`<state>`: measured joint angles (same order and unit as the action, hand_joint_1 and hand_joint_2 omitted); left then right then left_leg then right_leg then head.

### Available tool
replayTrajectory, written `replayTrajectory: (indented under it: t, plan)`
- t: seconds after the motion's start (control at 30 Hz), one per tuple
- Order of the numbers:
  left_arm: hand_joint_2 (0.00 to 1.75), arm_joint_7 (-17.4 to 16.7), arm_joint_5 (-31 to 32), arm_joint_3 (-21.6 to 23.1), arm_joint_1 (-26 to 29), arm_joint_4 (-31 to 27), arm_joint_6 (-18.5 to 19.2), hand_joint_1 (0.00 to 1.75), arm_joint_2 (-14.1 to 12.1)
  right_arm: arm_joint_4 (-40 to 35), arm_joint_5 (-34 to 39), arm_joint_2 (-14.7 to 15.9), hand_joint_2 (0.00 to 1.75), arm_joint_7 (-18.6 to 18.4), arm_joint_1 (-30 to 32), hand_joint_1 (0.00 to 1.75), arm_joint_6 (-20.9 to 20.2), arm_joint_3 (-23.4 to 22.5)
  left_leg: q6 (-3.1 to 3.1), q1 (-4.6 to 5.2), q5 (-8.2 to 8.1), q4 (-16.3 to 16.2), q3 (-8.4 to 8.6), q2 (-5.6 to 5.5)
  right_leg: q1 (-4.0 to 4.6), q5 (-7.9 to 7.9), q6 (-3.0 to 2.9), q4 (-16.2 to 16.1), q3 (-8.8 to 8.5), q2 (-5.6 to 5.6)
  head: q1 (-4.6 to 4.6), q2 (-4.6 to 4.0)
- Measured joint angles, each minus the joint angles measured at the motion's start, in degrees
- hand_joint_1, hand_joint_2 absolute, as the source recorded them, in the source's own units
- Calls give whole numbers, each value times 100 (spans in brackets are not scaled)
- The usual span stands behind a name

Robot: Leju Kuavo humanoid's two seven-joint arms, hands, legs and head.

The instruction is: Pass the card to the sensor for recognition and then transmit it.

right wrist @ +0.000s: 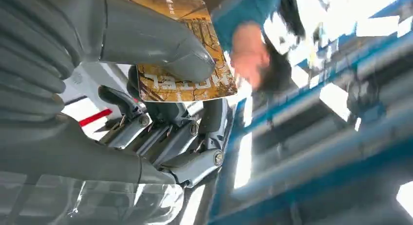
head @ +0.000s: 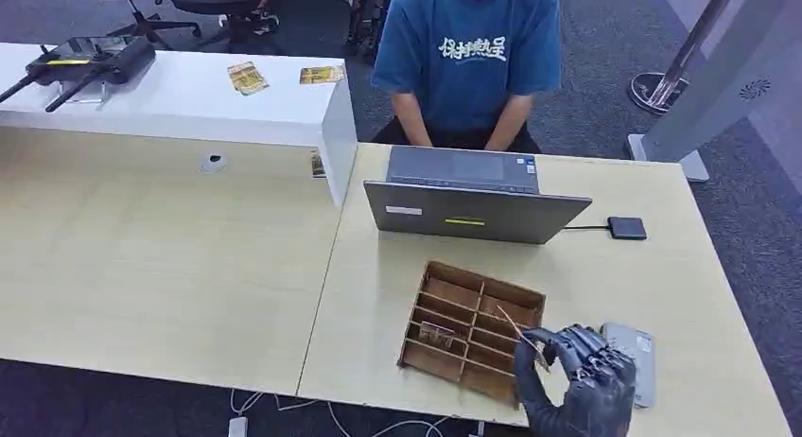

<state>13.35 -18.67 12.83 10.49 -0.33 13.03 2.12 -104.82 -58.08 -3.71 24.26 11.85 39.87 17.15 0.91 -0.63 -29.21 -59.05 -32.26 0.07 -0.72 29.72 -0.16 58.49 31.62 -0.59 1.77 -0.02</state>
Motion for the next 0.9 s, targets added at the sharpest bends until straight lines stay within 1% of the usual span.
replayTrajectory:
  t: [0.13,0.27,0.4,0.5,0.63,0.7,0.8,0.9]
  plan:
    - [0,2,15,48,-11,0,-7,0,-4,-265,426,-328,175,183,48,175,0,-479,0,1,0,0,5,0,-2,-1,0,-1,-6,0,0,0]
    - [0,2,37,120,-36,0,-7,0,-28,-470,905,-610,175,470,39,175,0,-890,-1,2,1,-1,6,-1,-2,-1,0,-1,-8,-1,0,0]
    - [0,0,79,173,-59,0,-7,0,-55,-586,1369,-753,175,437,-76,175,2,-1195,-1,1,1,-1,6,-1,-1,-1,-1,0,-7,0,0,0]
    - [0,0,155,240,-90,0,19,0,-92,-549,1443,-761,175,134,-372,175,2,-1352,2,0,4,-1,8,1,0,-2,-2,3,-8,3,-2,0]
    - [0,-2,293,341,-144,0,127,0,-195,-177,1231,-654,175,-563,-1048,175,2,-1358,11,0,12,-1,10,3,0,-8,-8,7,-8,6,-2,0]
    - [0,-2,365,389,-169,0,188,0,-265,116,1126,-518,175,-930,-1439,175,2,-1301,11,0,16,-1,9,3,0,-16,-11,8,-7,7,-2,0]
    - [0,-20,542,453,-200,0,286,0,-386,728,1028,-235,175,-1544,-2144,175,-2,-1129,14,0,24,-1,9,5,0,-22,-13,9,-6,8,-2,0]
    - [0,-24,662,490,-231,0,374,0,-500,1375,1032,21,175,-1877,-2897,175,-127,-939,18,-1,29,-1,11,5,0,-25,-12,10,-3,8,-2,0]
